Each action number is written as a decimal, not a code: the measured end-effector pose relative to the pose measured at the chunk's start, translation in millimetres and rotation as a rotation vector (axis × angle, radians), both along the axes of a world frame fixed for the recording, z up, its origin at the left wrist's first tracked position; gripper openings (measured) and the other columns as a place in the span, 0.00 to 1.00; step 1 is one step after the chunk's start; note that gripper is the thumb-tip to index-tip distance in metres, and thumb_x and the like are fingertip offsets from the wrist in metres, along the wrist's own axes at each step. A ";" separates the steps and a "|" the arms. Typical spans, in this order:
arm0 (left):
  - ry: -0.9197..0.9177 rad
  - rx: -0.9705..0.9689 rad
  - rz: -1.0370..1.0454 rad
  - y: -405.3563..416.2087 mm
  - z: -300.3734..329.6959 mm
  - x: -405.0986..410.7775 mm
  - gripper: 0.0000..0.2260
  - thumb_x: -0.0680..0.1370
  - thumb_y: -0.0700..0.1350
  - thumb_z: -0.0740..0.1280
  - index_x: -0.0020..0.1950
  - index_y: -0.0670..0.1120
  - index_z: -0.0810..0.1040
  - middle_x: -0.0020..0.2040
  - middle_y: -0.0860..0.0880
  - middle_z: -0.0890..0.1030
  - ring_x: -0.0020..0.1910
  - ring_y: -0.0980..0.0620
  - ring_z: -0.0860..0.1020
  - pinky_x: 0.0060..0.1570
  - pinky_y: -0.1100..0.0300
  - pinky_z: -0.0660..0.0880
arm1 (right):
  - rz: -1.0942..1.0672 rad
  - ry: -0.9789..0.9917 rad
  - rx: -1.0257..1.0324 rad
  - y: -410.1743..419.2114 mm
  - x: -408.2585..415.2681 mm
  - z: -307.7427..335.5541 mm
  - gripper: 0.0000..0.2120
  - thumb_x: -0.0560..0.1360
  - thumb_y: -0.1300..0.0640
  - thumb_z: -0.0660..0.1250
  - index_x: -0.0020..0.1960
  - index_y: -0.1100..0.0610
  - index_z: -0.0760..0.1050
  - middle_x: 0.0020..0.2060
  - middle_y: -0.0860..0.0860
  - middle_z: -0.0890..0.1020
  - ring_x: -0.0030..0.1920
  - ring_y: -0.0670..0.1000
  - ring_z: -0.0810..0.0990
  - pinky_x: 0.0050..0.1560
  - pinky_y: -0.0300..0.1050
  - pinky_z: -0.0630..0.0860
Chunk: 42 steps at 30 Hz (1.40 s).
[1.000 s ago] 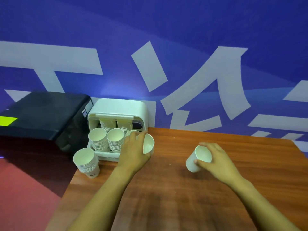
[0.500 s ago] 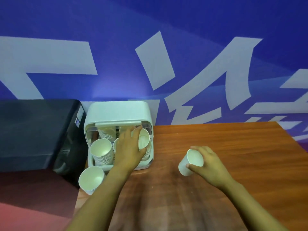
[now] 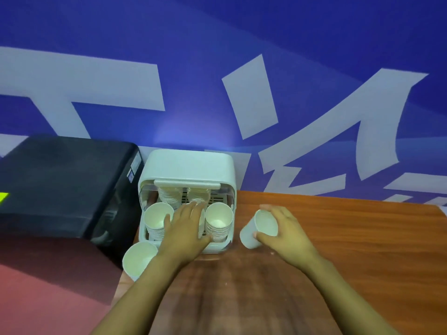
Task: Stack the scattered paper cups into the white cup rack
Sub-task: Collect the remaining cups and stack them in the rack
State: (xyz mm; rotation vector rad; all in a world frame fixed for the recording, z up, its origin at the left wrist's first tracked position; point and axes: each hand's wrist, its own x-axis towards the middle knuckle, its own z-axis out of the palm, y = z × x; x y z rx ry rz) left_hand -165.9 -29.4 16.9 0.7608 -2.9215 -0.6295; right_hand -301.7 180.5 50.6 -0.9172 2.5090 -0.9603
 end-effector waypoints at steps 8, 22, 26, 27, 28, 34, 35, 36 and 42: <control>0.113 0.015 0.128 -22.7 1.7 39.2 0.32 0.71 0.53 0.69 0.73 0.56 0.61 0.70 0.55 0.66 0.70 0.51 0.63 0.69 0.48 0.60 | 0.113 0.227 -0.160 -72.0 17.2 21.8 0.29 0.68 0.50 0.74 0.68 0.46 0.69 0.65 0.42 0.69 0.64 0.44 0.65 0.64 0.35 0.60; 0.059 0.040 0.190 -31.8 -4.2 68.7 0.32 0.74 0.54 0.68 0.75 0.53 0.60 0.73 0.53 0.63 0.73 0.50 0.59 0.72 0.49 0.57 | 0.247 -0.008 0.286 -69.2 15.6 -28.5 0.45 0.67 0.40 0.72 0.77 0.46 0.51 0.76 0.45 0.58 0.74 0.52 0.59 0.72 0.47 0.60; 0.058 0.038 0.190 -33.3 -5.5 77.2 0.30 0.74 0.53 0.68 0.75 0.53 0.61 0.73 0.53 0.64 0.73 0.50 0.60 0.71 0.50 0.59 | 0.172 -0.043 0.179 -60.8 13.6 -27.8 0.41 0.69 0.44 0.73 0.75 0.46 0.57 0.73 0.47 0.65 0.72 0.50 0.63 0.71 0.45 0.62; 0.065 0.033 0.182 -31.0 -5.2 76.4 0.30 0.74 0.52 0.68 0.74 0.52 0.62 0.72 0.52 0.65 0.72 0.49 0.62 0.70 0.51 0.60 | 0.138 -0.060 0.144 -59.4 15.3 -28.3 0.39 0.69 0.46 0.73 0.75 0.47 0.58 0.72 0.48 0.66 0.71 0.49 0.64 0.69 0.42 0.62; 0.088 0.029 0.162 -27.5 -4.9 74.1 0.29 0.74 0.50 0.68 0.73 0.51 0.64 0.71 0.52 0.67 0.70 0.48 0.64 0.68 0.51 0.62 | 0.093 -0.094 0.102 -58.3 18.2 -29.0 0.37 0.70 0.49 0.73 0.74 0.48 0.60 0.70 0.49 0.67 0.70 0.49 0.66 0.68 0.41 0.62; 0.151 0.043 0.008 -1.8 -6.1 51.7 0.25 0.74 0.50 0.67 0.70 0.53 0.67 0.69 0.54 0.68 0.67 0.50 0.67 0.67 0.54 0.65 | -0.122 -0.291 -0.058 -58.4 42.5 -37.5 0.29 0.71 0.54 0.73 0.69 0.49 0.66 0.59 0.50 0.73 0.52 0.49 0.76 0.50 0.40 0.72; 0.165 0.031 0.019 -3.0 -7.0 53.4 0.24 0.73 0.50 0.67 0.69 0.52 0.69 0.67 0.53 0.70 0.66 0.50 0.68 0.65 0.53 0.67 | -0.138 -0.293 -0.069 -57.9 46.8 -39.8 0.28 0.71 0.54 0.74 0.67 0.49 0.67 0.58 0.50 0.73 0.49 0.48 0.76 0.47 0.37 0.72; 0.187 0.011 0.048 -6.0 -9.0 57.6 0.24 0.71 0.50 0.69 0.66 0.51 0.72 0.65 0.52 0.73 0.63 0.48 0.71 0.62 0.52 0.69 | -0.153 -0.296 -0.082 -57.7 51.4 -42.1 0.26 0.71 0.54 0.74 0.65 0.48 0.68 0.56 0.50 0.74 0.46 0.46 0.76 0.43 0.34 0.71; 0.060 -0.009 0.291 -40.1 -15.8 81.3 0.35 0.69 0.53 0.73 0.73 0.52 0.63 0.70 0.49 0.65 0.67 0.45 0.65 0.62 0.50 0.68 | -0.297 -0.348 -0.098 -69.4 62.9 -50.4 0.32 0.69 0.52 0.75 0.68 0.50 0.64 0.58 0.52 0.71 0.50 0.50 0.75 0.47 0.40 0.70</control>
